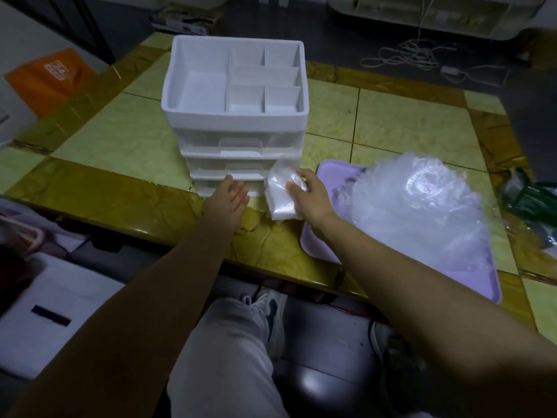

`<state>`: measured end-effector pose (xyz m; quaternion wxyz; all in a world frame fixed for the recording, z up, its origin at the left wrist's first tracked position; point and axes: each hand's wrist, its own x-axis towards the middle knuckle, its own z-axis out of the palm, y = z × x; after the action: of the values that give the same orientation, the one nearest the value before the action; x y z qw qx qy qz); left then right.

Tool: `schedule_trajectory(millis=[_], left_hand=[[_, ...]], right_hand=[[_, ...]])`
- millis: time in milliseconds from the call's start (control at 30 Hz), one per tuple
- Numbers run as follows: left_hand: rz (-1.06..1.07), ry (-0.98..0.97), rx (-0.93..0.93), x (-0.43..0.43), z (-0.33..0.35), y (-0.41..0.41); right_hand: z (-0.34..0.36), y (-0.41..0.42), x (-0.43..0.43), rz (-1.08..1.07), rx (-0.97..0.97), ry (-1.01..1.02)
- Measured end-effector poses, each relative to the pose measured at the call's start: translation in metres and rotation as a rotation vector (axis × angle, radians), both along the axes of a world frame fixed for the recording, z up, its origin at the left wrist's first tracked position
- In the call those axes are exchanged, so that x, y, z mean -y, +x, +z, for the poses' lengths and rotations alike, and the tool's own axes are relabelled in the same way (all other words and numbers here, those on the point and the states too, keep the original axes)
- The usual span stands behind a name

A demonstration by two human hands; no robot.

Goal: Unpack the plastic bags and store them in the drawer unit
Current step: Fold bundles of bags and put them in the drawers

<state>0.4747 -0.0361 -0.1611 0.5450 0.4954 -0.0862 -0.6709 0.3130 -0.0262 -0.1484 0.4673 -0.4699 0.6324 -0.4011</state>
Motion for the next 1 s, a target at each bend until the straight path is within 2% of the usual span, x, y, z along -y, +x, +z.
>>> schedule_trajectory(millis=[133, 267, 400, 567, 733, 867, 933, 1000], left_hand=[[-0.085, 0.028, 0.147, 0.006, 0.0, 0.0], [-0.014, 0.117, 0.281, 0.02, -0.005, -0.002], [-0.035, 0.156, 0.35, 0.028, -0.008, -0.004], [-0.088, 0.121, 0.353, 0.017, -0.007, -0.019], [-0.072, 0.149, 0.312, -0.004, -0.01, -0.041], [-0.195, 0.113, 0.272, -0.022, 0.0, -0.042], [-0.224, 0.134, 0.286, -0.029, 0.006, -0.034], [-0.09, 0.181, 0.321, -0.038, 0.009, -0.022]], right_hand=[[-0.006, 0.0, 0.007, 0.001, 0.054, 0.035], [-0.016, -0.003, 0.018, -0.017, 0.059, 0.014], [-0.015, -0.008, 0.021, 0.015, 0.157, 0.015], [-0.007, -0.024, 0.016, -0.06, 0.162, 0.066], [0.003, -0.046, -0.002, -0.045, 0.208, 0.103], [0.007, -0.05, -0.011, -0.114, 0.156, 0.122], [0.008, -0.043, -0.015, -0.158, 0.259, 0.209], [0.005, -0.029, -0.018, -0.118, 0.448, 0.33]])
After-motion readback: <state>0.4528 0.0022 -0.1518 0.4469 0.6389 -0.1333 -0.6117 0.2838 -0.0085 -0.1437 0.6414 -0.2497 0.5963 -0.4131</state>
